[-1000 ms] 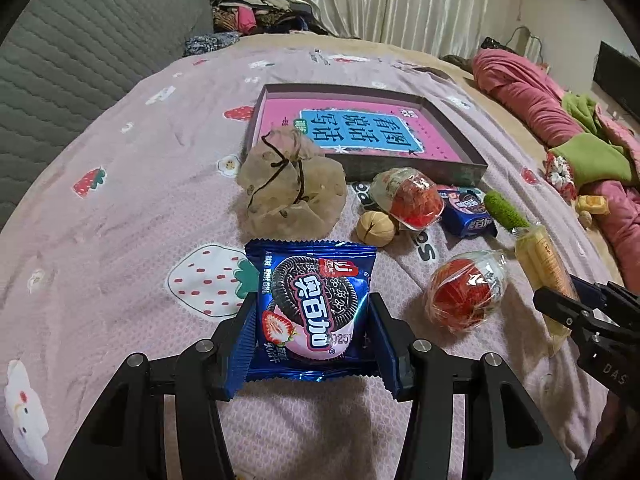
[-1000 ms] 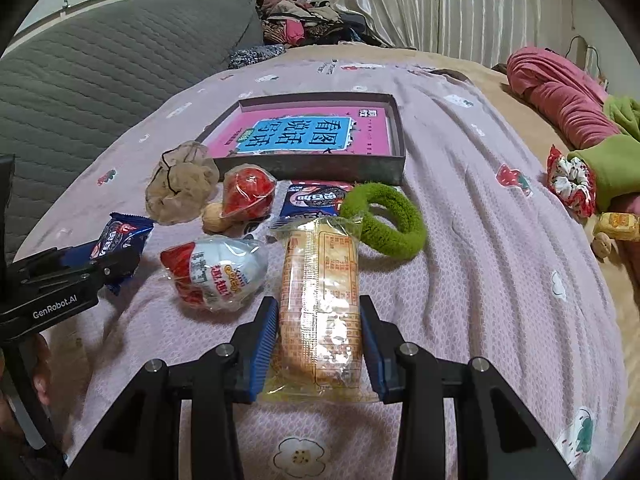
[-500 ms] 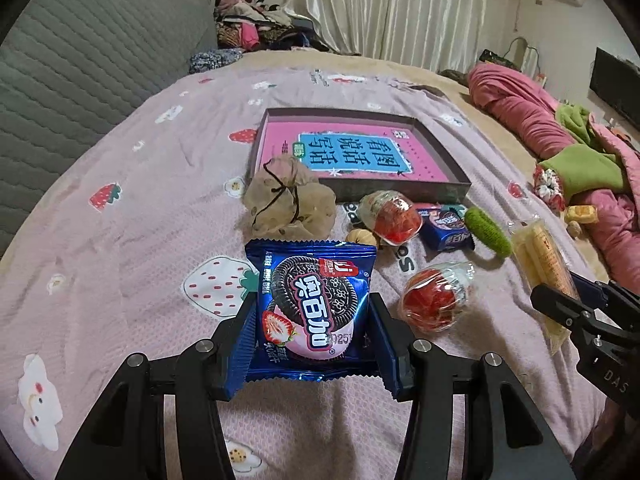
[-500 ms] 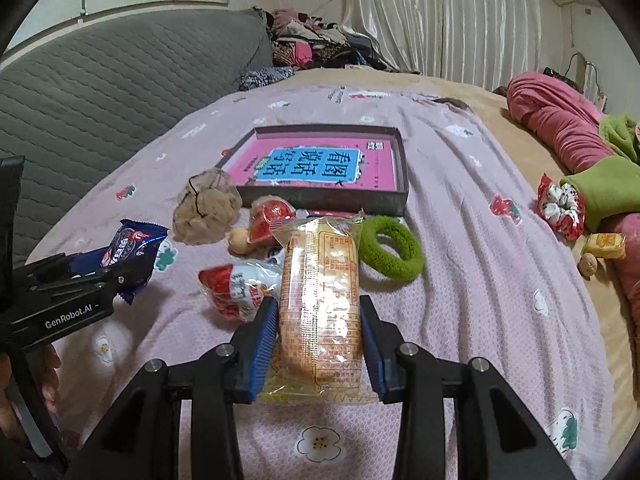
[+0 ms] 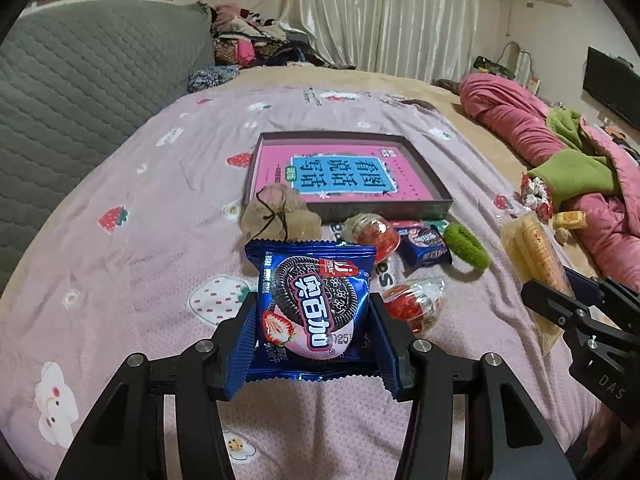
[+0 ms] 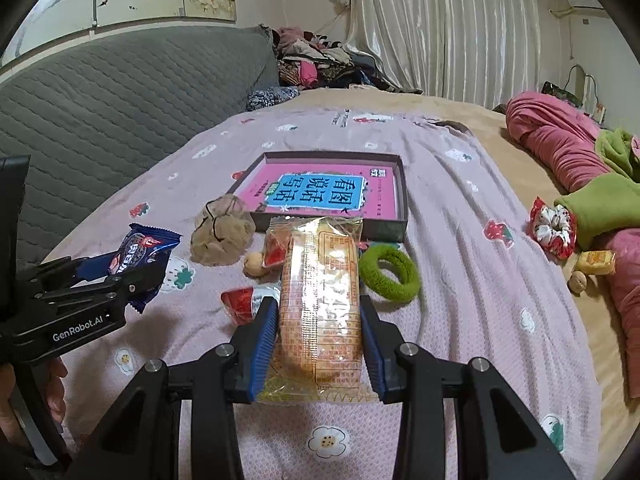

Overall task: Organize objects
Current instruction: 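Carry the cookie pack and bread roll with both tools over the tray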

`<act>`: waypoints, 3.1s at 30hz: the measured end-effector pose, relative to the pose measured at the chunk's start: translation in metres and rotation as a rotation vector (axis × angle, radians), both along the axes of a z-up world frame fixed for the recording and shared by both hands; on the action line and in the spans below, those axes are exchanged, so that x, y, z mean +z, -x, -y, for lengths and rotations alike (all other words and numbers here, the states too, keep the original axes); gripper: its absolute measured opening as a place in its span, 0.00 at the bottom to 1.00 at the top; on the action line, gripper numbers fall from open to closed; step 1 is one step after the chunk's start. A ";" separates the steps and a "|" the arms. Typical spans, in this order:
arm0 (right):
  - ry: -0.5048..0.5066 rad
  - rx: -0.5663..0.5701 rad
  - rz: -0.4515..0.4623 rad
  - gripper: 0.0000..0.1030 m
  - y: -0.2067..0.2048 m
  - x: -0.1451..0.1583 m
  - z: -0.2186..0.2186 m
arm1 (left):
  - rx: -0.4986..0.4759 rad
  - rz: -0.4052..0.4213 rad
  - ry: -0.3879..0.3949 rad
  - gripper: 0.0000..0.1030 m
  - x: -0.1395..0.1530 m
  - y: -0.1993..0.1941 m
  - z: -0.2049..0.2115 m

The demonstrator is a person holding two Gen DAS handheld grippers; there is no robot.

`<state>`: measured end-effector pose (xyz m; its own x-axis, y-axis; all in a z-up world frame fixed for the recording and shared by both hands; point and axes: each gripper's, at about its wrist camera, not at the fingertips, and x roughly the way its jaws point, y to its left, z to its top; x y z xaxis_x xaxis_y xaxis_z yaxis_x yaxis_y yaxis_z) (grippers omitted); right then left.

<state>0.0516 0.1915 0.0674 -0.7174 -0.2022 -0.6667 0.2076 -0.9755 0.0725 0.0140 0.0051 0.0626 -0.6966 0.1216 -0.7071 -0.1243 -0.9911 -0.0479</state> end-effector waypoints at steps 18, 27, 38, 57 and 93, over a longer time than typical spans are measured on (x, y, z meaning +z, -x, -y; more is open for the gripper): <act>0.015 -0.011 0.002 0.39 0.035 0.013 -0.004 | -0.002 -0.020 0.019 0.52 0.020 0.042 -0.005; 0.013 -0.015 -0.002 0.39 0.070 0.015 -0.003 | -0.011 -0.016 0.023 0.52 0.021 0.080 -0.012; 0.024 -0.021 -0.021 0.39 0.121 0.023 -0.004 | -0.023 -0.024 0.050 0.52 0.023 0.133 -0.021; 0.053 -0.058 -0.032 0.39 0.204 0.016 -0.016 | -0.001 -0.029 0.038 0.52 0.014 0.224 -0.024; -0.003 -0.106 0.134 0.39 0.338 -0.077 -0.010 | 0.059 0.077 -0.008 0.52 -0.068 0.353 -0.016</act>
<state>-0.2869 0.2016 -0.0092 -0.6390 -0.1282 -0.7584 0.0921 -0.9917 0.0900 -0.3387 0.0214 -0.0057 -0.6463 0.0878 -0.7580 -0.0616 -0.9961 -0.0628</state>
